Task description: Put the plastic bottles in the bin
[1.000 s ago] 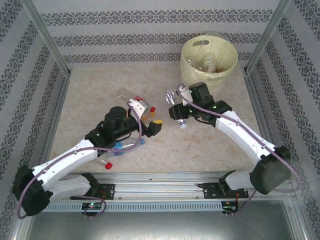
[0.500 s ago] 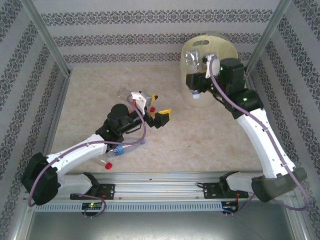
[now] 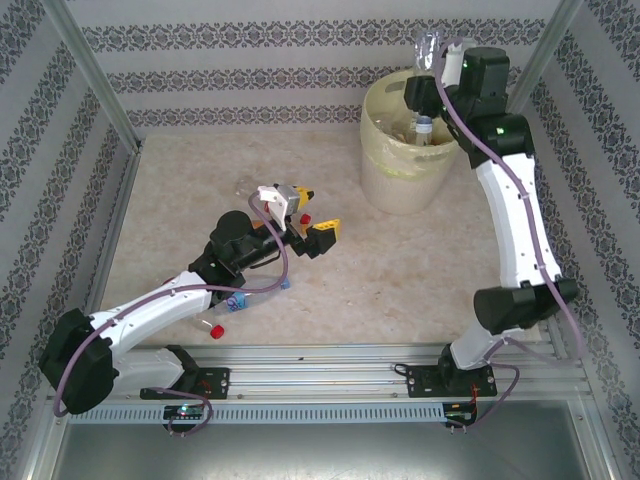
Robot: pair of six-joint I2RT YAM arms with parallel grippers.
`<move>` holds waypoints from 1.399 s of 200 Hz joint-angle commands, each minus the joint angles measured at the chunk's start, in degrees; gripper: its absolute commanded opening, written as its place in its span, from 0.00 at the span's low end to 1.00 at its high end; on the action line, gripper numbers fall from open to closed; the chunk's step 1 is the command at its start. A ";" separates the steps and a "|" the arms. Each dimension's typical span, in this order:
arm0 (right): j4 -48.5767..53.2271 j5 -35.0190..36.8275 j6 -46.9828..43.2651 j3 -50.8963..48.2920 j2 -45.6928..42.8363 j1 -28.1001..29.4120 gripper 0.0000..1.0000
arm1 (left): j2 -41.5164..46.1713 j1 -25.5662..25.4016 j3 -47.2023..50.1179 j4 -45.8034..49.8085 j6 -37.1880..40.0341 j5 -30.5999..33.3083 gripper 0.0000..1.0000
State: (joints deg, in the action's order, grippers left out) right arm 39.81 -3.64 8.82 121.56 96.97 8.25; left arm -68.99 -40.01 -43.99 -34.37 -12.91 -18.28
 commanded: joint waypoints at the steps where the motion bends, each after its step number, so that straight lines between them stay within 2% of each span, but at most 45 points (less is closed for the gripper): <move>1: 5.07 3.54 -1.84 6.89 4.91 -0.95 0.56 | 1.35 0.46 -0.18 -1.01 0.66 -2.20 1.00; 52: 12.73 6.30 -2.48 18.51 15.37 -3.82 0.57 | 1.68 0.46 -1.15 1.87 2.56 -3.40 1.00; 140: 15.82 4.64 -1.77 16.96 21.22 -7.27 0.61 | 1.36 0.46 -1.96 4.92 4.16 -2.88 1.00; 206: 15.73 4.41 -1.02 15.73 20.14 -7.58 0.76 | 0.76 0.46 -2.19 5.98 4.47 -2.45 1.00; 254: 15.29 3.84 -0.92 14.63 16.65 -7.55 0.78 | 0.80 0.46 -2.31 6.42 4.94 -2.15 1.00; 280: 11.29 2.03 -0.90 8.42 11.45 -7.37 0.79 | 1.19 0.46 -2.42 7.35 6.37 -1.72 1.00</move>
State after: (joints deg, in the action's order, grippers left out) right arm 54.39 0.36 7.40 134.02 115.11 1.21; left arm -68.73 -40.01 -44.18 -28.62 -8.97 -20.53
